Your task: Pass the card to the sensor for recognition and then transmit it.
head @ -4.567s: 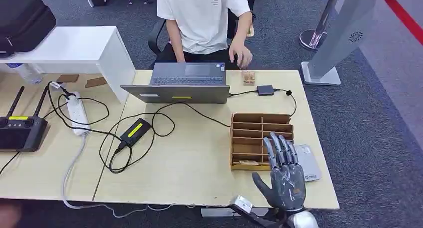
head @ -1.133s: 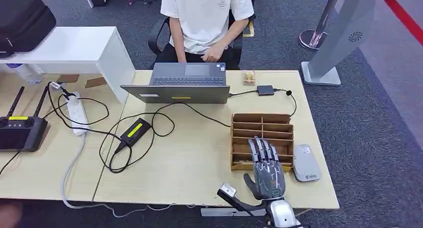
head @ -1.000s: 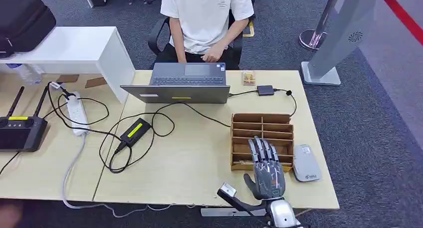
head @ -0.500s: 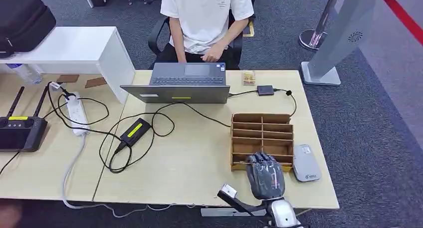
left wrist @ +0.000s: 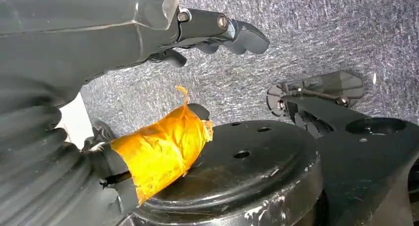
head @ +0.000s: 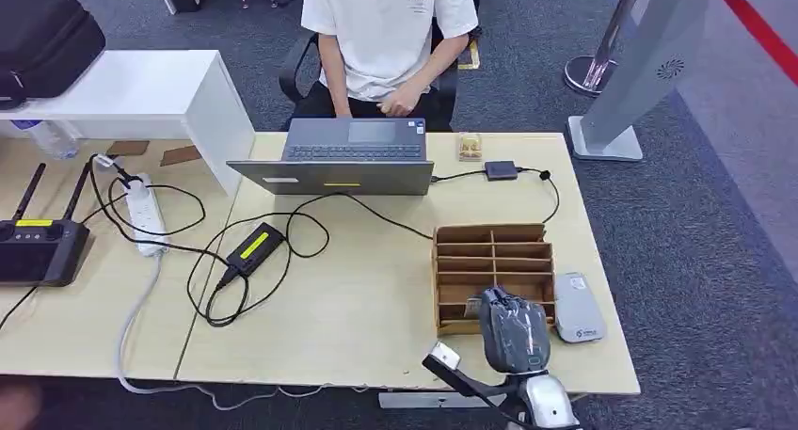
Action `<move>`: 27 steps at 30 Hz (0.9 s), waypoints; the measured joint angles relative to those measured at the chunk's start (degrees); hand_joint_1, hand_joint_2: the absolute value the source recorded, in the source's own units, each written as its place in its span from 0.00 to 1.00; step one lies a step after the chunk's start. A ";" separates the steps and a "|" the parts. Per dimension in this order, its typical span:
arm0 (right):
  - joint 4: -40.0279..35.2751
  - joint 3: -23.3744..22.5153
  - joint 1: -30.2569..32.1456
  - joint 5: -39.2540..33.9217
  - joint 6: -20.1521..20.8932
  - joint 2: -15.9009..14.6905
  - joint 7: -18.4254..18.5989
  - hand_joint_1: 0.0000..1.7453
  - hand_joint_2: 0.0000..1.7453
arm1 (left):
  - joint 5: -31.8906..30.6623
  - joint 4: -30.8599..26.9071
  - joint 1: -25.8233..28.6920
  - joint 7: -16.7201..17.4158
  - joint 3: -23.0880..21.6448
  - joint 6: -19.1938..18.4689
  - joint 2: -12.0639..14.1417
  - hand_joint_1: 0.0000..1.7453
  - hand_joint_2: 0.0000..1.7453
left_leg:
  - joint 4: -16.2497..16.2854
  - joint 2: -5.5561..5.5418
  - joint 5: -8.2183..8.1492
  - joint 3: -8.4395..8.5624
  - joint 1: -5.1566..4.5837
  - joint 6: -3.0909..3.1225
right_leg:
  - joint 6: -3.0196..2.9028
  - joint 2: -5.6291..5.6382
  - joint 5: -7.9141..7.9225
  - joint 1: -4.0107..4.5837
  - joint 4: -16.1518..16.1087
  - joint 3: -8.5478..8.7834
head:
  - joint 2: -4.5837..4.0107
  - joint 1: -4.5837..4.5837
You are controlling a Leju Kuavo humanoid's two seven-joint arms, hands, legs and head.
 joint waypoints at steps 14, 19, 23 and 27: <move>-1.88 -2.18 1.80 1.40 0.00 0.39 0.68 1.00 1.00 | -0.22 0.00 0.05 -2.58 -0.44 2.93 -0.57 0.00 1.00 | 0.00 0.00 0.00 -0.01 0.00 0.00 | 0.00 0.00 0.00 0.00 0.00 0.00 | 0.00 0.00; -2.14 -2.21 1.42 -0.31 0.00 0.39 -0.02 1.00 1.00 | -0.22 0.00 -0.03 -1.59 -0.48 2.67 -0.55 0.00 1.00 | 0.00 0.00 0.00 -0.01 0.00 0.00 | 0.00 0.00 0.00 0.00 0.00 0.00 | 0.00 0.00; -2.14 -2.21 0.00 -3.39 0.00 0.22 -0.42 1.00 1.00 | -0.15 0.00 -0.12 -0.79 -0.55 2.30 -0.44 0.00 1.00 | 0.00 0.00 0.01 0.00 0.00 -0.02 | 0.00 0.00 0.00 0.00 0.00 0.00 | 0.00 0.00; -2.19 -2.05 -1.33 -5.29 0.00 -0.57 0.13 1.00 1.00 | -0.07 0.00 -0.12 -0.64 -0.81 2.05 -0.31 0.00 1.00 | 0.00 0.01 0.02 0.00 0.00 -0.02 | -0.01 0.01 0.00 0.00 0.01 0.00 | 0.00 0.00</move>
